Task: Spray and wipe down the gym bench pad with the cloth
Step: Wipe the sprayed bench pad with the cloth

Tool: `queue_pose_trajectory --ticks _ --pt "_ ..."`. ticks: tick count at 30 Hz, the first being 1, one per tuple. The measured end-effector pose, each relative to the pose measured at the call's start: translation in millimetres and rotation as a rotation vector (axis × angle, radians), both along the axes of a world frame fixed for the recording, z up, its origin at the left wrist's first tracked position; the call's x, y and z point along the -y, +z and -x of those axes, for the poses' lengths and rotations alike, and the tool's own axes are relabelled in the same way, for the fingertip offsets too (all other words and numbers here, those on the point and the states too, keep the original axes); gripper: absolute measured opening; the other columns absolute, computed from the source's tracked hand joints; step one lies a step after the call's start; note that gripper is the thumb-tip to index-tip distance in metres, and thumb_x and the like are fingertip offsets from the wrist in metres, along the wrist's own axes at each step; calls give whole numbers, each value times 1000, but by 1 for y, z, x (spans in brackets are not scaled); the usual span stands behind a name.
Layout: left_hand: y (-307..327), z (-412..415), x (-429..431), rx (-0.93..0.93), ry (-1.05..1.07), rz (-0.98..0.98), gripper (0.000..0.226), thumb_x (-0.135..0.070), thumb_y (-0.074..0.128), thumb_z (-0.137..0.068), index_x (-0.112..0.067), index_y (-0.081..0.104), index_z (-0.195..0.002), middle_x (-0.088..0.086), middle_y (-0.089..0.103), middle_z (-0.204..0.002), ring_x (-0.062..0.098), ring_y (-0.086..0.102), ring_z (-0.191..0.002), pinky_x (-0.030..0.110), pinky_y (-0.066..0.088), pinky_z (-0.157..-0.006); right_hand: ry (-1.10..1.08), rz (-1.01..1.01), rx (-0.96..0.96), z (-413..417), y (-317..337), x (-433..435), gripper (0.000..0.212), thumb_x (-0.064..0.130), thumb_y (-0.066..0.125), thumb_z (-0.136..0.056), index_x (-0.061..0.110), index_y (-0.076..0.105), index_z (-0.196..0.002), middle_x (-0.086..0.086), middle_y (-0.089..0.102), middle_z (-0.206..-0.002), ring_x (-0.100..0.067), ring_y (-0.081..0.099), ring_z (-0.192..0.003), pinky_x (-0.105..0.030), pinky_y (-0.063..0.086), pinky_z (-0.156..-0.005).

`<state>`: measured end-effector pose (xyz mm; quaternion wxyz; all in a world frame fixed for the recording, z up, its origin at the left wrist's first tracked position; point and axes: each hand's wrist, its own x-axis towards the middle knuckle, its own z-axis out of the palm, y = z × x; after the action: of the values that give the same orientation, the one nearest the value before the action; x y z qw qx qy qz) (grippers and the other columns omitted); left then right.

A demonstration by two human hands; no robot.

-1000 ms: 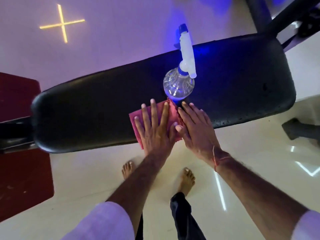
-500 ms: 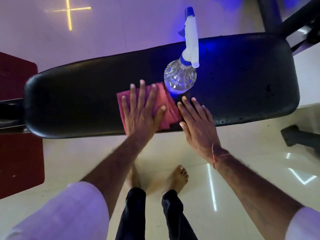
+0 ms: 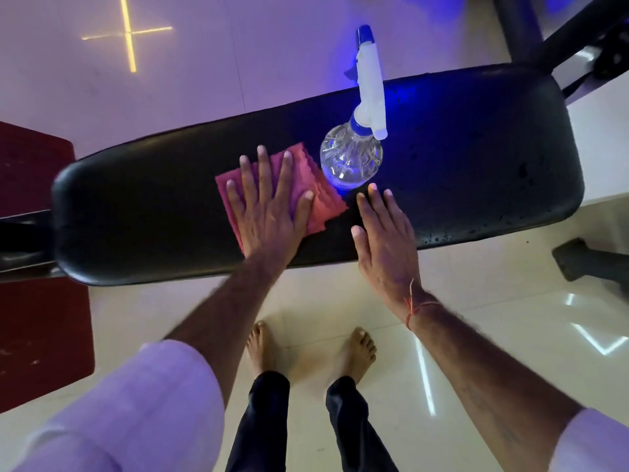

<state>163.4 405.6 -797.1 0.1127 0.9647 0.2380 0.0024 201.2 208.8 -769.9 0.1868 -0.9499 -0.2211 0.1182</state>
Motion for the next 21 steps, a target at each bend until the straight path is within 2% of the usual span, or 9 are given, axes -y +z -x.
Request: queue_pose_trajectory --ticks 5,11,16,18,21 --pt "0 26 -6 -35 -294 -21 72 -67 28 -105 -34 14 -167 7 6 -176 34 2 -162 59 3 -128 -139 54 -13 12 0 -26 58 34 42 -111 11 34 -163 -8 19 -174 -33 13 -163 -52 13 -130" --pt "5 -46 -52 -54 -135 50 69 -63 26 -107 -34 9 -167 8 -1 -176 36 -4 -162 62 0 -128 -278 82 -5 22 -4 -49 65 42 35 -108 12 28 -165 -7 16 -176 -31 11 -163 -53 9 -129" --pt "9 -7 -41 -102 -420 6 68 -62 23 -108 -35 5 -167 6 -3 -176 34 -5 -162 62 3 -128 -359 102 -41 25 0 -68 68 39 45 -109 11 23 -166 -6 9 -177 -32 5 -164 -56 6 -130" --pt "10 -26 -53 -95 -352 43 70 -64 25 -107 -34 4 -167 5 -5 -176 32 -8 -162 59 -2 -129 -384 104 -45 25 1 -73 68 39 46 -109 9 23 -166 -7 9 -176 -32 6 -164 -56 7 -129" --pt "15 -51 -57 -113 -136 128 72 -63 26 -107 -30 3 -168 7 -7 -176 34 -9 -162 60 -5 -128 -397 107 -41 25 1 -73 66 40 44 -109 9 25 -165 -8 12 -176 -32 8 -163 -56 10 -129"
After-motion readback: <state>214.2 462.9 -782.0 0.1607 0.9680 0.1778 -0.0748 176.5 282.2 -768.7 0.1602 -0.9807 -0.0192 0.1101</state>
